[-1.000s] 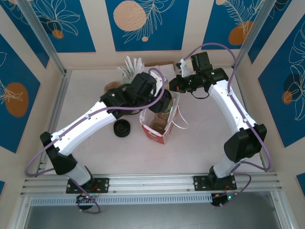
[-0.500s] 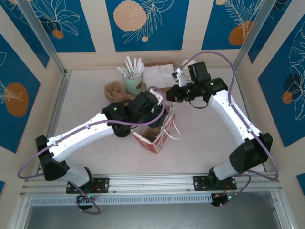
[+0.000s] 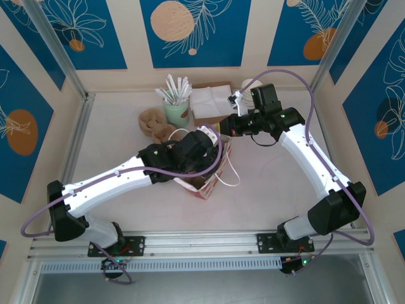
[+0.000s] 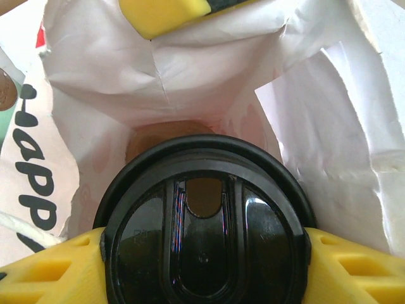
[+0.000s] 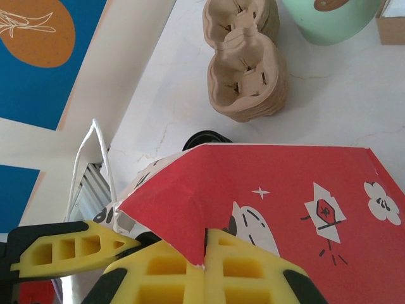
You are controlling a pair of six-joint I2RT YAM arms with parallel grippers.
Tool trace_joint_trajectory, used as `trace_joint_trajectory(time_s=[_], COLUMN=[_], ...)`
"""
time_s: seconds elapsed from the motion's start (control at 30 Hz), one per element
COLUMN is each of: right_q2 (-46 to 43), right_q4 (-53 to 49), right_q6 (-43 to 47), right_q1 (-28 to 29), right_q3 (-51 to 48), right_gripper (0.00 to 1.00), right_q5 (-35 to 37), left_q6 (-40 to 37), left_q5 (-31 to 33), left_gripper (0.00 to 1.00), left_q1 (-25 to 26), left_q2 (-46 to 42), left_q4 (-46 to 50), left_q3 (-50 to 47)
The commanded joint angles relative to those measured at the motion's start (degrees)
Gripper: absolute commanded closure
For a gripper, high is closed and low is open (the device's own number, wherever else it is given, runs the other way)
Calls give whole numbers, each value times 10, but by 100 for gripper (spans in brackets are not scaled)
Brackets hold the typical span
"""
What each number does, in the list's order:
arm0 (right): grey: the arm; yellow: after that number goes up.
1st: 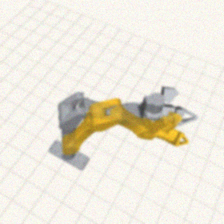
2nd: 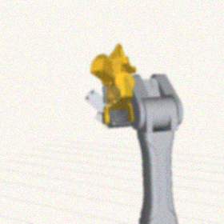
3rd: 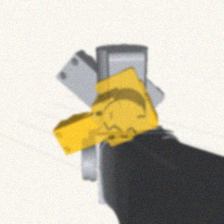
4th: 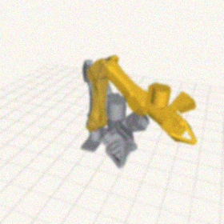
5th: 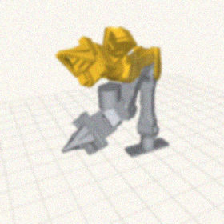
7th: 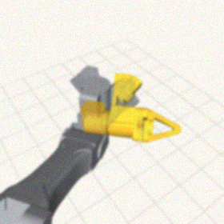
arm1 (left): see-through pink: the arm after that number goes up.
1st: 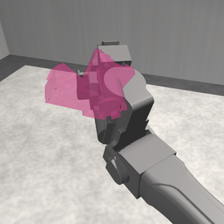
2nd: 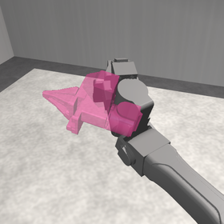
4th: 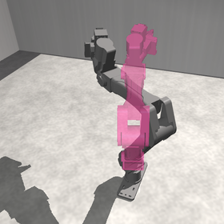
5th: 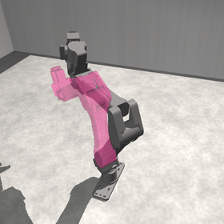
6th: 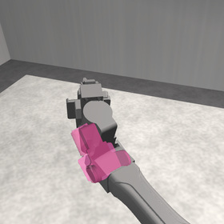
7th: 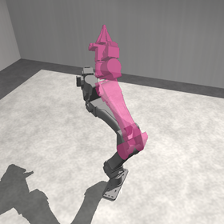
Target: Pack the takeout coffee
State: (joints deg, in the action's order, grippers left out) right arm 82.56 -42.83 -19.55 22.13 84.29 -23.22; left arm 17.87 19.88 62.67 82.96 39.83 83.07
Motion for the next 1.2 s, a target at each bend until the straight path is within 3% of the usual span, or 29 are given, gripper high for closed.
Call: trace_joint_trajectory(time_s=[0.0, 0.23, 0.8, 1.17], right_q2=[-1, 27, 44, 11], right_q4=[4, -26, -54, -40], right_q6=[-28, -69, -115, -74], right_q1=[3, 0, -8, -5], right_q3=[14, 41, 68, 32], right_gripper=[100, 100, 100, 100], right_q5=[-18, 23, -3, -45], left_q6=[3, 8, 42, 45], left_q5=[11, 28, 121, 125], left_gripper=[36, 36, 35, 34], left_q1=[7, 21, 27, -27], left_q2=[-3, 16, 35, 15], left_q4=[-3, 15, 49, 24], left_q3=[14, 54, 49, 20])
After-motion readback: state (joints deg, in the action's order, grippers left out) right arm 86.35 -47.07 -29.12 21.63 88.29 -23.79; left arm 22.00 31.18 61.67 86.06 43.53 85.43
